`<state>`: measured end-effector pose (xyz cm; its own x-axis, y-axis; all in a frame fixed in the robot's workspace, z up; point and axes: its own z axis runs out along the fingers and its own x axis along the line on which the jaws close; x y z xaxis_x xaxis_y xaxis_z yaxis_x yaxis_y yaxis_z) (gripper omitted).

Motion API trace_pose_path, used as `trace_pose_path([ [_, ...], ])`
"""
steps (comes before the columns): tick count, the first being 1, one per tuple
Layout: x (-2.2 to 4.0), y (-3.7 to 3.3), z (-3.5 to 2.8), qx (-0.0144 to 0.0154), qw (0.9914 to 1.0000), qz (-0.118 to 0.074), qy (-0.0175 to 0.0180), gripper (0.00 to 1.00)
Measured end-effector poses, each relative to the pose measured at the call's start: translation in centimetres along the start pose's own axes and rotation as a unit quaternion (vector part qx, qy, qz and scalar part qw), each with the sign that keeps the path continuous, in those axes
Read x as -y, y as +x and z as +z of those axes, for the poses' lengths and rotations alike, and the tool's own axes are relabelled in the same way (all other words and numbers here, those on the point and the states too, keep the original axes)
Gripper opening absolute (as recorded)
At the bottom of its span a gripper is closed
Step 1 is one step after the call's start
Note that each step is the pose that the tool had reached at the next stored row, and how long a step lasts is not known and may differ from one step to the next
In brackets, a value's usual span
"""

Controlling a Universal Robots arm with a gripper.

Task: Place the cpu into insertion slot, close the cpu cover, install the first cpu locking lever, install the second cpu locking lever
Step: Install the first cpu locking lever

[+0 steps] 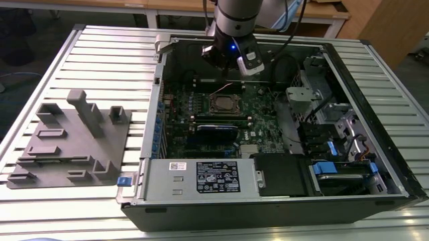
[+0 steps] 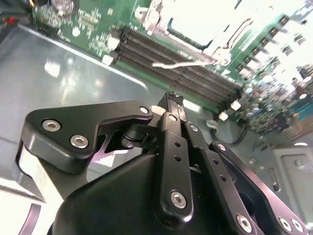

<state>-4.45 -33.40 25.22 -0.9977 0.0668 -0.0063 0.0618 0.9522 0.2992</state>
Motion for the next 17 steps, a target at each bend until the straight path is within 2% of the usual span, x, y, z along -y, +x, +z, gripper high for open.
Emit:
trace_pose_path([
  [2,0.0,0.0,0.01,0.0003,0.99999,0.0,0.0053,0.11],
  [3,0.01,-0.01,0.02,0.0003,0.99998,0.0,0.0061,0.11],
  [10,0.03,0.0,0.07,0.0004,0.99998,0.0,0.0062,0.11],
  [17,0.47,0.02,0.69,0.0004,0.99998,0.0,0.0064,0.11],
])
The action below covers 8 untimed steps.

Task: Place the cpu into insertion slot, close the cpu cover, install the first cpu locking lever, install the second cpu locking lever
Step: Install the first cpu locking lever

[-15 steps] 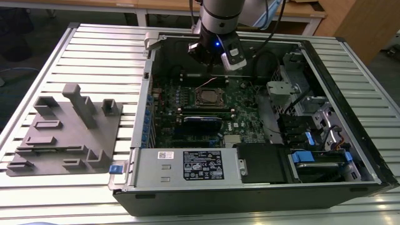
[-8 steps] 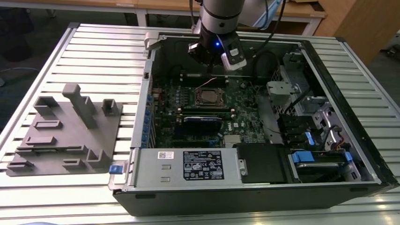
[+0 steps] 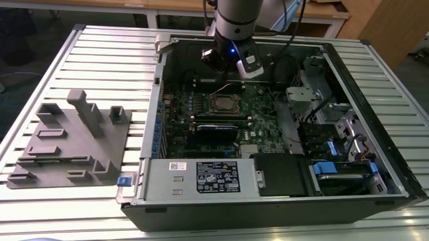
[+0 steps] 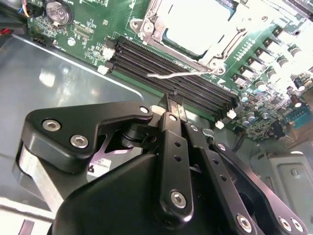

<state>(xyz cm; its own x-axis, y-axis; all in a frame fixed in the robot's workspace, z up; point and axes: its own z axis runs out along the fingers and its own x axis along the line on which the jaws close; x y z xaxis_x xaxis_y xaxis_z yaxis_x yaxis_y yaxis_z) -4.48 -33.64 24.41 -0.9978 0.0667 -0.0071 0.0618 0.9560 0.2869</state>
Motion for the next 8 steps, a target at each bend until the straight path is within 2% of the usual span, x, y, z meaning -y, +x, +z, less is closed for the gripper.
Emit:
trace_pose_path([
  [4,0.22,0.0,0.64,0.0001,1.0,0.0,0.001,0.11],
  [8,0.34,0.0,1.0,0.0001,1.0,0.0,0.0026,0.11],
])
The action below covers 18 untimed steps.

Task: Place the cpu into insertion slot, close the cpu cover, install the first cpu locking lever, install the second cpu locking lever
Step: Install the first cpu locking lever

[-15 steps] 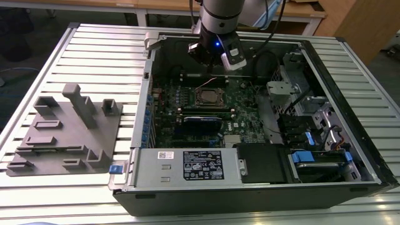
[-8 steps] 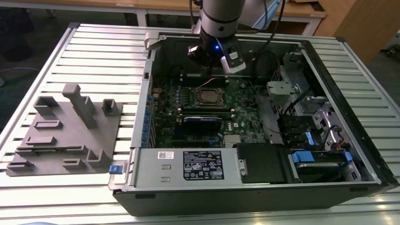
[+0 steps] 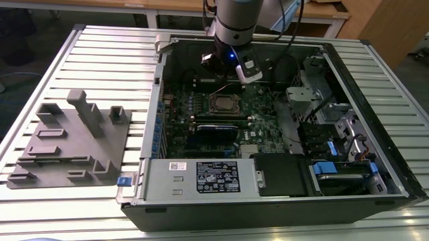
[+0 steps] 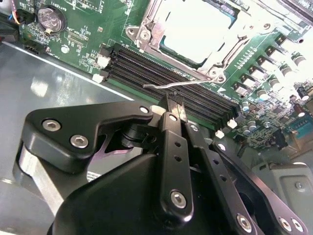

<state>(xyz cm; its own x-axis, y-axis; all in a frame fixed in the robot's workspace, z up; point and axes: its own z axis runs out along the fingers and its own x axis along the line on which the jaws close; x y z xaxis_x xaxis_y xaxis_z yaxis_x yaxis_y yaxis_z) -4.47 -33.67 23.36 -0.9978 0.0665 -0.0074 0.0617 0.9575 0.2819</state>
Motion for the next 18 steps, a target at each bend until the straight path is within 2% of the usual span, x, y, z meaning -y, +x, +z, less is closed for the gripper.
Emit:
trace_pose_path([
  [18,0.3,0.01,1.01,0.0002,1.0,0.0,0.0025,0.11],
])
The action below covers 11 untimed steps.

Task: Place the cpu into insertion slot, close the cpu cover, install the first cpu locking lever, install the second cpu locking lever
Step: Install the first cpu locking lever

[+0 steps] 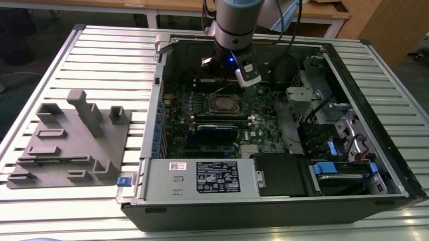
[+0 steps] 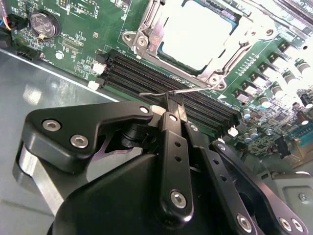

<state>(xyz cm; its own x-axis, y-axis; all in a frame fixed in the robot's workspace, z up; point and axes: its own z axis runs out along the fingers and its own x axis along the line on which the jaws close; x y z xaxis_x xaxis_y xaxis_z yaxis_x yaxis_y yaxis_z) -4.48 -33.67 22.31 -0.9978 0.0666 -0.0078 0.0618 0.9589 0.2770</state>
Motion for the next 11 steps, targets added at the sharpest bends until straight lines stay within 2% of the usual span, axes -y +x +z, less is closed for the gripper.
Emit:
trace_pose_path([
  [7,0.17,-0.07,0.61,0.0002,1.0,0.0,0.0027,0.11],
  [11,0.2,-0.18,0.73,0.0002,0.99999,0.0,0.0038,0.11],
])
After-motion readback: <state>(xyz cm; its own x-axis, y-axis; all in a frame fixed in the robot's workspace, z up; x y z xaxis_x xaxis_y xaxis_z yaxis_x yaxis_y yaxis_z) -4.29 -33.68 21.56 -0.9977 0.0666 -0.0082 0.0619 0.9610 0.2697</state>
